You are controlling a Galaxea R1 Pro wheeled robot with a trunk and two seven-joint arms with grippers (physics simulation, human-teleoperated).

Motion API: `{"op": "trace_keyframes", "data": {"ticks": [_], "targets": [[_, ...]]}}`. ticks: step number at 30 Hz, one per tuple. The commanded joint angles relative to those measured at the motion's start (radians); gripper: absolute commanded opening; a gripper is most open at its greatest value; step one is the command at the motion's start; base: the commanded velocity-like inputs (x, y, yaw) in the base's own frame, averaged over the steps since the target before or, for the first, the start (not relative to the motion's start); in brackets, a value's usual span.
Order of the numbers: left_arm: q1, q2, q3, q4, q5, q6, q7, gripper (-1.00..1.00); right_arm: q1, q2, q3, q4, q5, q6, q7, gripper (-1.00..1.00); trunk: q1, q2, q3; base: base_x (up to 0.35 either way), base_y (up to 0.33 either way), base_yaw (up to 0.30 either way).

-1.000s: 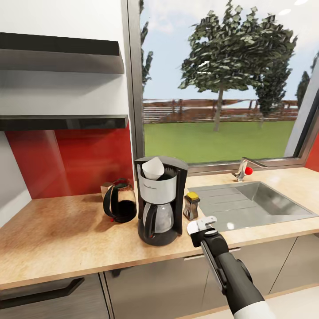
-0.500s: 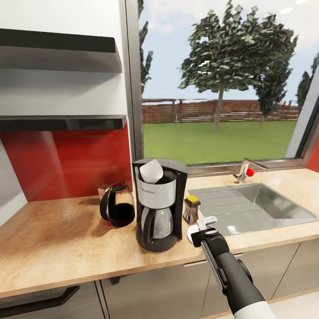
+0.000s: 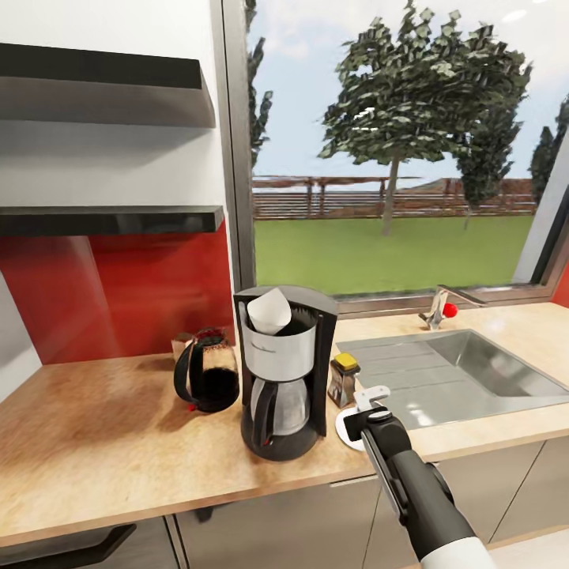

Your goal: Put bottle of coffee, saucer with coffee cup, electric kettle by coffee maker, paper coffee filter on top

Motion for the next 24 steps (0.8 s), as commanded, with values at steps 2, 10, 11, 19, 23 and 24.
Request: {"op": "trace_keyframes", "data": {"ticks": [2,10,11,19,23,24], "targets": [[0.002,0.0,0.007,-0.004,-0.006,0.008,0.001,1.0,0.0,0.0,0.003,0.005,0.003,0.005,-0.001,-1.0,0.0,-0.001,0.0,0.041,0.0,0.0],[0.002,-0.001,0.008,-0.003,-0.006,0.008,0.001,1.0,0.0,-0.001,0.002,0.037,0.002,0.004,-0.001,-1.0,0.0,-0.001,0.0,0.147,0.0,0.0],[0.002,-0.001,0.008,-0.003,-0.006,0.008,0.001,1.0,0.0,0.0,0.002,0.038,0.002,0.004,-0.001,-1.0,0.0,-0.001,0.0,0.043,0.0,0.0],[0.002,0.0,0.008,-0.003,-0.007,0.008,0.001,1.0,0.0,0.001,0.003,0.041,0.002,0.003,-0.001,-1.0,0.0,-0.001,0.0,0.011,0.0,0.0],[0.002,0.0,0.008,-0.003,-0.006,0.008,0.001,1.0,0.0,0.001,0.003,0.041,0.002,0.003,-0.001,-1.0,0.0,-0.001,0.0,0.001,0.0,0.0],[0.002,0.0,0.008,-0.003,-0.006,0.008,0.001,1.0,0.0,0.001,0.003,0.041,0.002,0.003,-0.001,-1.0,0.0,-0.001,0.0,0.032,0.0,0.0]]}}
